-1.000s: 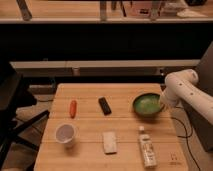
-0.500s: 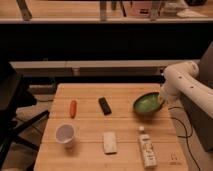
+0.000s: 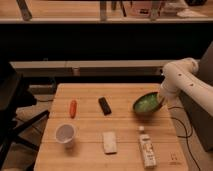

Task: Pick up the ceramic bowl

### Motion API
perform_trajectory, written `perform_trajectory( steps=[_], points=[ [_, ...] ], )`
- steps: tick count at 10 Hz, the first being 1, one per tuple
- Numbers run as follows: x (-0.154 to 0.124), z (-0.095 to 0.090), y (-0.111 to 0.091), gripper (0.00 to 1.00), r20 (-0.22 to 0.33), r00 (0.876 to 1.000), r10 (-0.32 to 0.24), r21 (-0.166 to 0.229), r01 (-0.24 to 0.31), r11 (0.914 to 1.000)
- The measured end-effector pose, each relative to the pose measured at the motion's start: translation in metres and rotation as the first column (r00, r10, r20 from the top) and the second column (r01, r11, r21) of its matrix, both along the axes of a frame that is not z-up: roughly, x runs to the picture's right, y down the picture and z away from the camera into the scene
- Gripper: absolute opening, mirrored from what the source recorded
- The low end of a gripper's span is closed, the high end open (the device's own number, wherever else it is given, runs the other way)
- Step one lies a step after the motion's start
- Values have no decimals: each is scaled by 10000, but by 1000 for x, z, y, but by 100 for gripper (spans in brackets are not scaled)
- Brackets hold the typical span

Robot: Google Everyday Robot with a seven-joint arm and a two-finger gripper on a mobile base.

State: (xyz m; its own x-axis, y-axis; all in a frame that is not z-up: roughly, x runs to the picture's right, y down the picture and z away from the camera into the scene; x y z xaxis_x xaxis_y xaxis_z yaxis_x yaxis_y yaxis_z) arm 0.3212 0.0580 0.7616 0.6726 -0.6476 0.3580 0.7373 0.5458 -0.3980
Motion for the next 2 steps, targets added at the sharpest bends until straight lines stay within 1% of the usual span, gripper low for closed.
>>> perform_trajectory(
  steps=[2],
  points=[
    [-3, -2, -3, 0, 82, 9999, -136, 2, 136, 9999]
  ],
)
